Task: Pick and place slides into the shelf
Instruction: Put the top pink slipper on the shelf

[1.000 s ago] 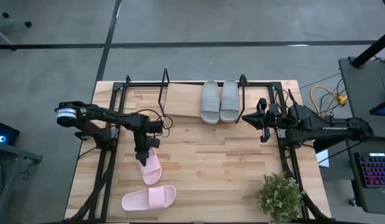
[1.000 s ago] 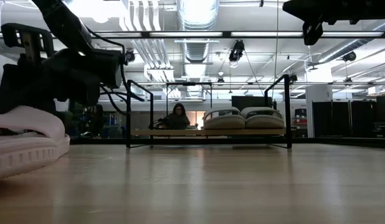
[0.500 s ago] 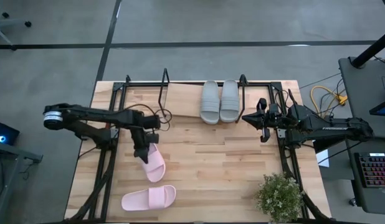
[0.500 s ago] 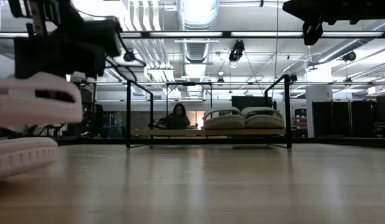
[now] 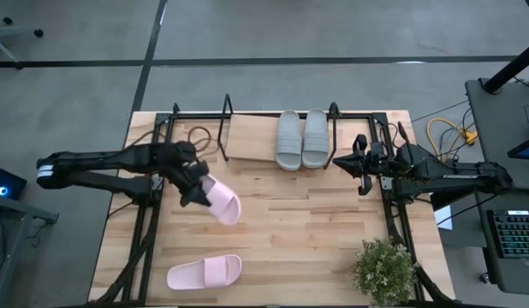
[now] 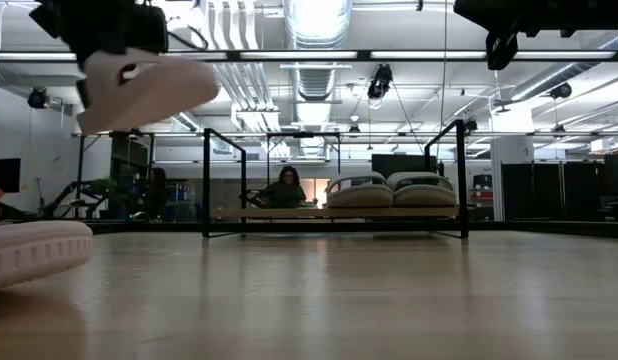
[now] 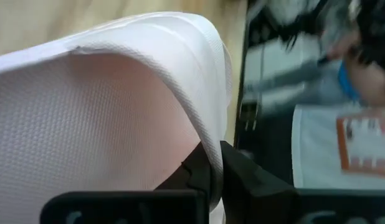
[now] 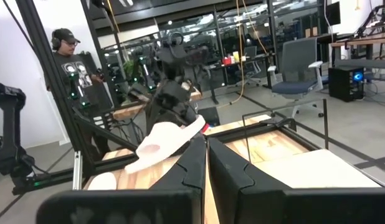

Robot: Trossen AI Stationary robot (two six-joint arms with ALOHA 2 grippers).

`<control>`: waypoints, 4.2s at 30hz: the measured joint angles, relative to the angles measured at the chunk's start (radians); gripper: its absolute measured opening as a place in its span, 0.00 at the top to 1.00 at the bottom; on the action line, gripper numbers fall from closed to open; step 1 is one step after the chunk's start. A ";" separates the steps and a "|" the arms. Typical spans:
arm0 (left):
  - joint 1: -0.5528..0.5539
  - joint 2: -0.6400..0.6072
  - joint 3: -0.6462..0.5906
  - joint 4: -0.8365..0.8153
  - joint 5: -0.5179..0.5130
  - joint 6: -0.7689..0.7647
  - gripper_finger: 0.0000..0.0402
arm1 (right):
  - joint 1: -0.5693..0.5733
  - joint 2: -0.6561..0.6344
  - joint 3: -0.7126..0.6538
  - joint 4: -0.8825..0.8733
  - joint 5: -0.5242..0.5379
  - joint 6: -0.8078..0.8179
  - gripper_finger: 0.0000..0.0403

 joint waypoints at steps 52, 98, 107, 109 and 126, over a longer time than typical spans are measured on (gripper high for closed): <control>0.000 0.191 0.021 1.125 -0.594 0.042 1.00 | 0.000 0.008 0.000 0.172 0.185 0.130 0.67; -0.020 0.479 0.111 1.642 -0.722 0.009 1.00 | 0.000 0.457 0.414 0.197 0.156 -0.240 0.51; -0.020 0.479 0.109 1.644 -0.717 0.009 1.00 | 0.000 0.527 0.503 0.195 0.274 -0.250 0.30; -0.020 0.479 0.109 1.644 -0.716 0.009 1.00 | -0.001 0.545 0.534 0.182 0.288 -0.250 0.26; -0.020 0.479 0.108 1.643 -0.714 0.013 1.00 | 0.000 0.742 0.794 0.000 0.287 -0.281 0.15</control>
